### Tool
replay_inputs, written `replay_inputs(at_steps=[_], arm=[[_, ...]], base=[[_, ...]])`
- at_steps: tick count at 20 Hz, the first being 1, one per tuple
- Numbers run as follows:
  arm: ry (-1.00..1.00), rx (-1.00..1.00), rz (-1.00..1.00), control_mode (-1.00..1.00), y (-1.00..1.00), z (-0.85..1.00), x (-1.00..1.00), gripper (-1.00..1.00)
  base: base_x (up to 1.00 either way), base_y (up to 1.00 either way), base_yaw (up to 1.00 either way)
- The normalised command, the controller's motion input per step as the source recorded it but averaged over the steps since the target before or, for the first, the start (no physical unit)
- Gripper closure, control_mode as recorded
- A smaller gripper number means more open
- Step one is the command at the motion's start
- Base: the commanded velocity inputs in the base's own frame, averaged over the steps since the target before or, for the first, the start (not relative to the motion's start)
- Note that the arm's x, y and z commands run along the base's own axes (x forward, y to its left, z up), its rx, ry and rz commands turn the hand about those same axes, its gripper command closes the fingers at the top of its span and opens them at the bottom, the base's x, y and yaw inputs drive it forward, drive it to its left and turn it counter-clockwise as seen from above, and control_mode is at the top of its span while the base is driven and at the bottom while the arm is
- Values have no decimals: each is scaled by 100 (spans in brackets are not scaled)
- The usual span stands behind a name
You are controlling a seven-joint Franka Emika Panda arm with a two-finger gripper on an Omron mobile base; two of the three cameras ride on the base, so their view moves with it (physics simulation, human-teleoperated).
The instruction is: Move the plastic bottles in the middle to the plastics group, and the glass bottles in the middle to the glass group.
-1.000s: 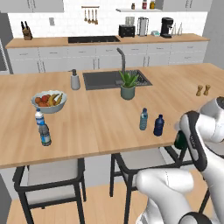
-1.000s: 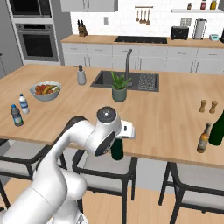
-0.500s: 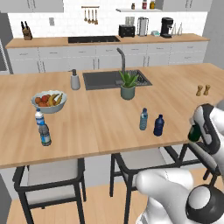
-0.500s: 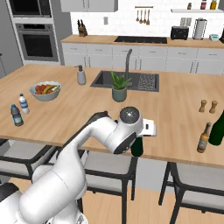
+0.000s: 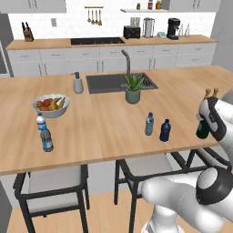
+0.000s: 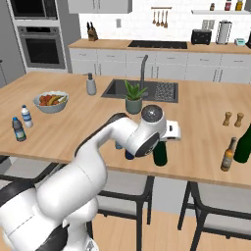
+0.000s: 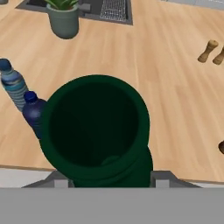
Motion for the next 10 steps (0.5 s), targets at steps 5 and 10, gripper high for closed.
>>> replay_inputs(at_steps=[5, 10], arm=[[0, -9, 0, -100, -9, 0, 34, 100], [0, -7, 0, -100, -34, 0, 24, 100]], base=[[0, 0, 0], [0, 0, 0]])
